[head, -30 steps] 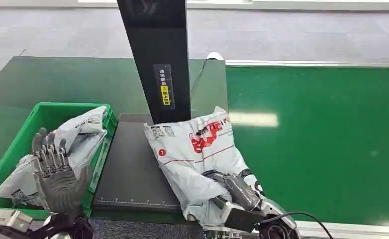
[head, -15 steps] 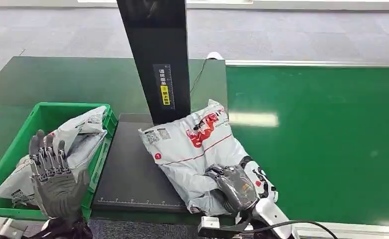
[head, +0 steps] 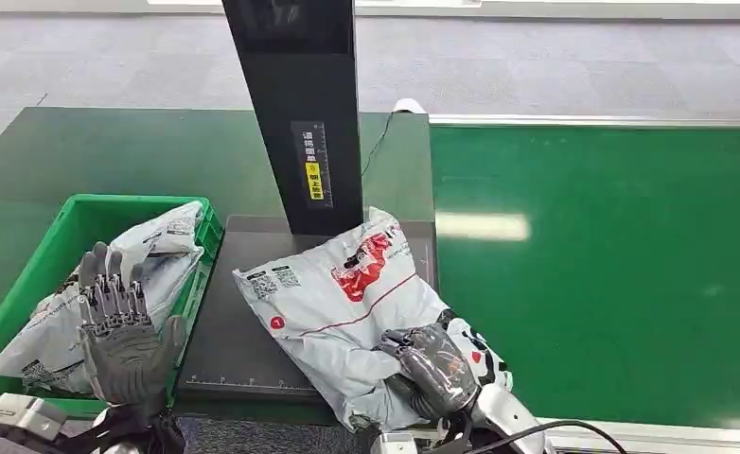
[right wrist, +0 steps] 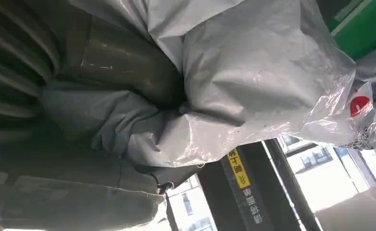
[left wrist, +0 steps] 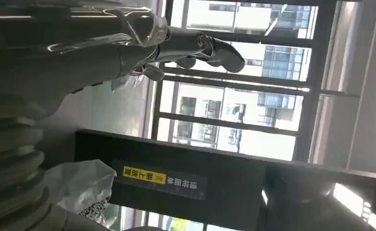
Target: Moved the parcel from conveyor to table for the left to box.
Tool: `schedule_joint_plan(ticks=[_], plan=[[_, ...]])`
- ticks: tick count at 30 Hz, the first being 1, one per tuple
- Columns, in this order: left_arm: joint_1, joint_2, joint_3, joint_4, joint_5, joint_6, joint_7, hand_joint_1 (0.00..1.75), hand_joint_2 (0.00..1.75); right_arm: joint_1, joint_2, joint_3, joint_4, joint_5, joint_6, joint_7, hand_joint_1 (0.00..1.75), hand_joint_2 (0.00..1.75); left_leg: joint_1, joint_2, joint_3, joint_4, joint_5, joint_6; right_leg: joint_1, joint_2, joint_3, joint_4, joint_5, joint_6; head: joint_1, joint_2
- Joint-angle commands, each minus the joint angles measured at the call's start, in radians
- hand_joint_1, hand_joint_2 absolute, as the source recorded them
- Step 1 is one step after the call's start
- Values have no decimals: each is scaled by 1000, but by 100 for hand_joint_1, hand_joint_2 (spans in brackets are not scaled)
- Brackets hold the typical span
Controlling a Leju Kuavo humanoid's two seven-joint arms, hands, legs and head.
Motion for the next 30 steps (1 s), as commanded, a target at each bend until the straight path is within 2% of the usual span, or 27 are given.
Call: schedule_joint_plan(ticks=[1,3,4,5,13,14,16,17,19,21,22,23,26,30], plan=[[-46,18,-26,88,1,-8,8,0,175,-46,-16,92,95,136,-47,74,175,175,0,-2,0,-2,1,0,0,0,1,-2,1,0,0,0],[-48,19,-28,90,0,-8,8,0,175,-52,-13,94,108,154,-74,87,175,175,0,-1,1,-1,1,0,0,1,1,-1,1,0,0,0],[-54,24,-33,94,23,-32,17,0,175,-64,-13,99,117,162,-88,93,7,175,0,-1,1,-2,1,0,0,1,1,-2,1,-1,0,0],[-62,25,-33,100,48,-55,24,0,175,-71,-16,102,121,161,-86,94,0,175,0,-1,1,-1,1,0,0,1,1,-2,1,0,0,0],[-84,28,-33,112,41,-57,25,0,175,-68,-23,72,73,98,-142,66,0,175,0,-2,0,-1,1,1,0,0,1,-2,1,0,0,0],[-86,31,-39,117,32,-57,25,0,175,-58,-23,59,51,-18,-131,17,0,175,0,-1,0,-1,1,0,0,0,1,-1,1,0,0,0],[-89,33,-45,124,23,-56,25,0,175,-51,-23,47,33,-79,-111,-6,0,175,0,-3,0,-1,1,1,0,-1,1,-1,1,0,0,0],[-94,41,-58,131,1,-59,27,0,175,-37,-12,14,10,-237,-67,-60,0,175,0,-2,1,-1,1,0,0,-1,1,0,0,0,0,0],[-96,40,-61,134,-1,-59,27,0,175,-36,-16,9,6,-242,-64,-63,0,175,0,-4,0,-1,1,0,0,-2,0,-1,1,0,0,0],[-100,55,-85,148,-45,-61,36,0,175,-11,3,-52,-19,-449,48,-102,0,175,0,-3,0,-1,1,0,0,-1,0,-1,0,0,0,0],[-99,55,-86,149,-45,-61,36,0,175,-11,1,-59,-19,-454,51,-104,0,175,0,-4,0,-1,1,0,0,-2,1,-1,0,0,0,0],[-96,66,-101,152,-77,-63,39,0,175,3,10,-94,-27,-542,108,-114,0,175,0,-5,0,-1,1,0,0,-3,1,-1,0,0,0,0],[-81,83,-127,149,-172,-53,42,0,175,30,34,-187,-45,-651,176,-142,0,175,0,-5,0,-1,2,0,0,-3,0,-2,0,-1,0,0],[-69,93,-161,153,-324,-30,101,0,175,44,67,-270,-63,-698,174,-144,0,175,0,-3,0,-1,1,0,0,-2,1,-1,0,0,0,0]])
